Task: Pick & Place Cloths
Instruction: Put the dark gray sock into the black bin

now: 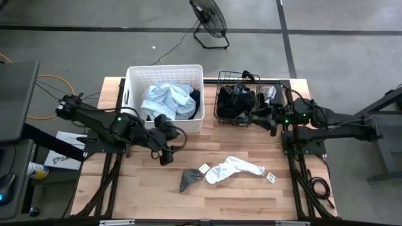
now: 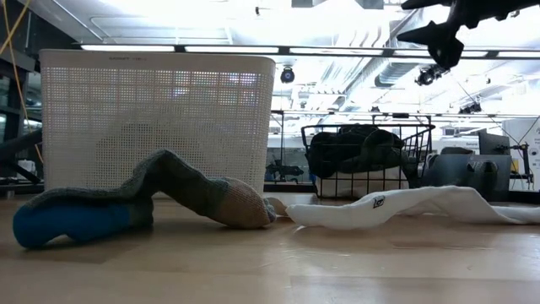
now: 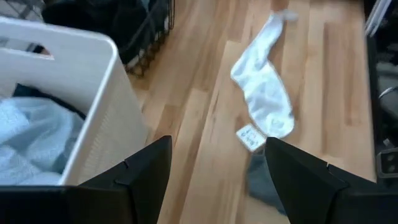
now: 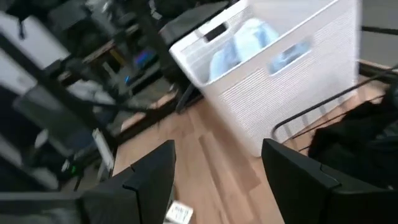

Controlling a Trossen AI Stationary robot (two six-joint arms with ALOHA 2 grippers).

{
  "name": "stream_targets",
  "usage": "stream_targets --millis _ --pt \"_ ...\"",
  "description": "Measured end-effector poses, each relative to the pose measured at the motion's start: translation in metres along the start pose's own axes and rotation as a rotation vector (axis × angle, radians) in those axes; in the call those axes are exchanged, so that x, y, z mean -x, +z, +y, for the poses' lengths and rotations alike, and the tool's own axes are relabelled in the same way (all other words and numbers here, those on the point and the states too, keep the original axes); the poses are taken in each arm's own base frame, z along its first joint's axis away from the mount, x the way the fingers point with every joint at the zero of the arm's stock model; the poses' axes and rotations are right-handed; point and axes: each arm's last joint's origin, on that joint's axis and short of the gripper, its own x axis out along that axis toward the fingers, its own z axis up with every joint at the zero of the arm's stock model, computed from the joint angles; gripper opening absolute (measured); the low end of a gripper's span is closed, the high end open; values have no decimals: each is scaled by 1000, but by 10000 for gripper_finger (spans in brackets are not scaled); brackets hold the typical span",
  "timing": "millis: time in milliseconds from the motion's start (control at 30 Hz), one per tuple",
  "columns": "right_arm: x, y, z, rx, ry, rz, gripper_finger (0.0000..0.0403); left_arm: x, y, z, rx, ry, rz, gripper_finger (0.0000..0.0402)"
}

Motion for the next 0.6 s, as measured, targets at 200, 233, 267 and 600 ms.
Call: stream_targets --millis 200,233,267,600 --pt "-13 -13 13 79 83 114 230 -20 -6 -8 -12 10 84 255" --pt "-14 -16 15 88 97 133 230 -24 -6 -10 -12 8 93 255" --pt "-16 -18 18 101 110 152 230 -27 -7 -11 -15 11 107 255" --pt "-30 -42 38 413 218 271 230 -62 -19 -24 -10 44 229 255"
